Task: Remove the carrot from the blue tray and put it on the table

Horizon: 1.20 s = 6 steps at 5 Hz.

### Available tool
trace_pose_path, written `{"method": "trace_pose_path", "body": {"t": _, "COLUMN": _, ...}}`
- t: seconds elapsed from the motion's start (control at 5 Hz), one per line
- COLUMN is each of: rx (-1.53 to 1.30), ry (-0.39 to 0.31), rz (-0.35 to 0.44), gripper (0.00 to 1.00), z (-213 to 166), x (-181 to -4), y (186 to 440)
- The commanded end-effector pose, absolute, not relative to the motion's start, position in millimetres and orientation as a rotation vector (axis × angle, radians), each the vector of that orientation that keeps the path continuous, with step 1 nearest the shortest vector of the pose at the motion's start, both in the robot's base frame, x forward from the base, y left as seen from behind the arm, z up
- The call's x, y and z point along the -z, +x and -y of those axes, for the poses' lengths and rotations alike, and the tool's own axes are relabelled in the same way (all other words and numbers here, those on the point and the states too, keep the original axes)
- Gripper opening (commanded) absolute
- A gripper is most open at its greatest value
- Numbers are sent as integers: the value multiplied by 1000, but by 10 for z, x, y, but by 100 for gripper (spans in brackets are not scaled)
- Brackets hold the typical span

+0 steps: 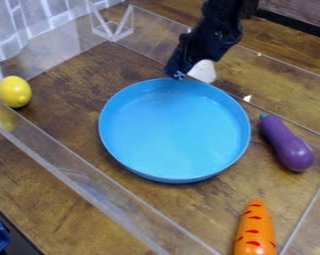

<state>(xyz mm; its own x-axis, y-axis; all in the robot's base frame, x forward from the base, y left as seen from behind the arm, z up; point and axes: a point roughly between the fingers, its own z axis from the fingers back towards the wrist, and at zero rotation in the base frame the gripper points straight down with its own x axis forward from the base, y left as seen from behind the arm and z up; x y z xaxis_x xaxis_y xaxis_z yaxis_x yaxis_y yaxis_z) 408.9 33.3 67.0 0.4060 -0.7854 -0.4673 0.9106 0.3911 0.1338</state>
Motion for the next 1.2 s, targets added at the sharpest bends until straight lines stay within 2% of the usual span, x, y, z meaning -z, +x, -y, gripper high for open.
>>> {"method": "trace_pose_path", "body": {"t": 0.0, "rx": 1025, "ry": 452, "rz": -278, "gripper": 0, "z": -389, "x": -1100, "y": 4015}}
{"method": "trace_pose_path", "body": {"t": 0.4, "rx": 1056, "ry": 476, "rz": -279, "gripper": 0, "z": -322, "x": -1071, "y": 4023}}
{"method": "trace_pose_path", "body": {"t": 0.8, "rx": 1165, "ry": 514, "rz": -258, "gripper": 0, "z": -156, "x": -1199, "y": 3880}}
{"method": "trace_pose_path", "body": {"t": 1.0, "rx": 1183, "ry": 520, "rz": -270, "gripper": 100, "z": -4, "x": -1091, "y": 3778}}
